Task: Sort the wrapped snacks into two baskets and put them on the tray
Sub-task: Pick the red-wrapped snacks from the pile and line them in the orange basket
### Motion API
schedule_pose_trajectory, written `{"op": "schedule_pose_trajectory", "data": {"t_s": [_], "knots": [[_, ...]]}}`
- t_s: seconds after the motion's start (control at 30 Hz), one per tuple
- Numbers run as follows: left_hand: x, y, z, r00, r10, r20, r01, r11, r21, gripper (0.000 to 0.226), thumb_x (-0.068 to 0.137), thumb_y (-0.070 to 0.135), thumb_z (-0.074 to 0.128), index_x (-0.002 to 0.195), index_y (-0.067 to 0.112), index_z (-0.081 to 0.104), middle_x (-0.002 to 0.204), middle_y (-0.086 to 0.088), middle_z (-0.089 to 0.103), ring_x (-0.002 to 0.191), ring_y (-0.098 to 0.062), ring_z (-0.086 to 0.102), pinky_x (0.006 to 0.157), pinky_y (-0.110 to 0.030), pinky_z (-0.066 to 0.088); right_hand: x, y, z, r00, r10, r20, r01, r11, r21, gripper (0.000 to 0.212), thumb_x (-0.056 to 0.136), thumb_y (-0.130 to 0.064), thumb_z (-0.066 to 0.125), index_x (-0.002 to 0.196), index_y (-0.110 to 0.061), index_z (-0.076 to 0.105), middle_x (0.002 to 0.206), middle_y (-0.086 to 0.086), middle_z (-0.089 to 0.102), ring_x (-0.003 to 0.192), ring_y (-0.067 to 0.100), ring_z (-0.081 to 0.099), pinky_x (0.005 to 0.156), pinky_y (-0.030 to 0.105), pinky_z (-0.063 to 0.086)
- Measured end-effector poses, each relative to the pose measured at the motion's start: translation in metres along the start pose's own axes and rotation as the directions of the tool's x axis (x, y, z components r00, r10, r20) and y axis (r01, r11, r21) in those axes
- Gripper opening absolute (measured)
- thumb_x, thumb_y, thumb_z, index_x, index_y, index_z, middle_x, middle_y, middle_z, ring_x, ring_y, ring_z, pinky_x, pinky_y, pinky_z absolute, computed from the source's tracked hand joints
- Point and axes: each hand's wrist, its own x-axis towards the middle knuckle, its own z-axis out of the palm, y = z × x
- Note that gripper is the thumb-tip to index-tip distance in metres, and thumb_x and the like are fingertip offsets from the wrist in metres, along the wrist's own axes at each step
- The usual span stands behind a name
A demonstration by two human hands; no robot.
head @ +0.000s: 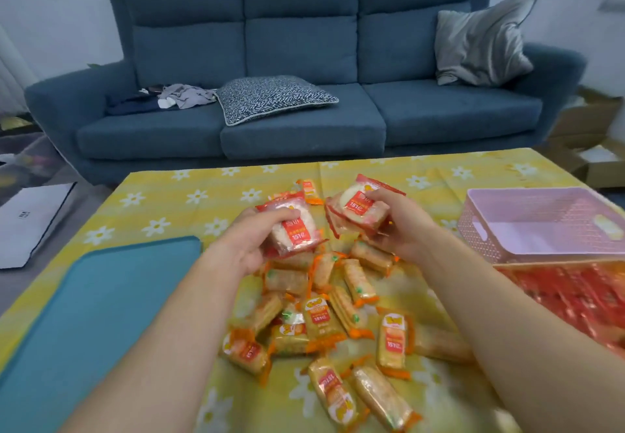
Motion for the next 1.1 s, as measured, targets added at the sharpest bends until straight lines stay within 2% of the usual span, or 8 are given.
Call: {"op": "schedule_pose_trajectory", "data": {"t_s": [0.3,0.37,0.43,0.5,0.6,0.77,0.97,1.1], "knots": [[-0.103,-0.053,0.228,0.941,0.015,0.339,-0.001,0.999,-0.041,0.041,0.079,0.008,0.079,0.118,0.007,0.064,0.109,-0.018,0.074,0.090,-0.031,0.073,0.085,-0.055,0.058,-0.128,-0.053,-0.206,0.941,-0.256,-0.222,0.299,0.936,0.186,0.044,0.078,-0.035,0.075,0.114,-0.010,0.067,0.105,0.017,0.076,0.092,0.031,0.075,0.085,0.051,0.060],[-0.112,-0.070,0.264,0.929,0.074,0.364,-0.126,0.985,0.121,0.046,0.078,0.013,0.082,0.118,0.012,0.059,0.116,-0.012,0.071,0.084,-0.019,0.072,0.075,-0.033,0.059,-0.135,-0.044,-0.245,0.875,-0.376,-0.306,0.315,0.921,-0.232,0.041,0.082,-0.042,0.072,0.113,-0.015,0.068,0.105,0.017,0.076,0.092,0.030,0.075,0.088,0.051,0.059],[-0.118,-0.090,0.285,0.926,0.177,0.334,-0.343,0.767,0.542,0.071,0.076,0.032,0.084,0.135,0.015,0.048,0.130,-0.008,0.062,0.108,-0.021,0.065,0.089,-0.030,0.052,-0.136,-0.024,-0.276,0.840,-0.440,-0.317,0.004,0.590,-0.808,0.057,0.089,-0.056,0.062,0.123,-0.011,0.063,0.113,0.017,0.070,0.104,0.035,0.067,0.095,0.046,0.052],[-0.121,-0.105,0.288,0.889,0.344,0.301,-0.451,0.550,0.702,0.082,0.078,0.049,0.075,0.146,0.017,0.040,0.142,-0.006,0.054,0.130,-0.027,0.049,0.106,-0.038,0.041,-0.136,-0.014,-0.295,0.796,-0.510,-0.328,-0.223,0.257,-0.940,0.076,0.091,-0.066,0.051,0.134,-0.003,0.051,0.125,0.021,0.060,0.116,0.040,0.056,0.098,0.046,0.043],[-0.124,-0.116,0.285,0.817,0.484,0.312,-0.558,0.532,0.636,0.072,0.079,0.067,0.056,0.139,0.028,0.050,0.138,0.001,0.056,0.128,-0.023,0.045,0.105,-0.039,0.039,-0.137,-0.026,-0.306,0.742,-0.598,-0.302,-0.092,0.356,-0.930,0.065,0.093,-0.059,0.049,0.137,-0.012,0.051,0.133,0.016,0.055,0.122,0.037,0.051,0.098,0.046,0.043],[-0.132,-0.125,0.280,0.767,0.460,0.447,-0.574,0.182,0.798,0.089,0.060,0.086,0.047,0.132,0.034,0.052,0.124,0.008,0.052,0.116,-0.021,0.041,0.101,-0.035,0.034,-0.144,-0.041,-0.306,0.786,-0.587,-0.195,0.021,0.340,-0.940,0.036,0.095,-0.044,0.047,0.107,-0.018,0.070,0.111,0.008,0.068,0.098,0.027,0.064,0.084,0.046,0.056],[-0.131,-0.127,0.273,0.818,0.420,0.393,-0.562,0.435,0.703,0.060,0.064,0.062,0.069,0.116,0.034,0.057,0.110,0.013,0.062,0.103,-0.012,0.060,0.090,-0.037,0.049,-0.147,-0.032,-0.304,0.912,-0.409,-0.021,0.089,0.249,-0.964,0.076,0.074,-0.079,0.050,0.129,-0.027,0.061,0.123,-0.001,0.064,0.104,0.021,0.063,0.086,0.042,0.055],[-0.125,-0.125,0.270,0.816,0.454,0.357,-0.548,0.412,0.728,0.058,0.075,0.044,0.075,0.127,0.032,0.052,0.121,0.007,0.059,0.112,-0.018,0.056,0.095,-0.037,0.046,-0.142,-0.028,-0.303,0.914,-0.405,0.020,0.127,0.240,-0.963,0.076,0.072,-0.062,0.069,0.139,-0.029,0.051,0.127,0.000,0.062,0.102,0.019,0.061,0.075,0.035,0.049]]}}
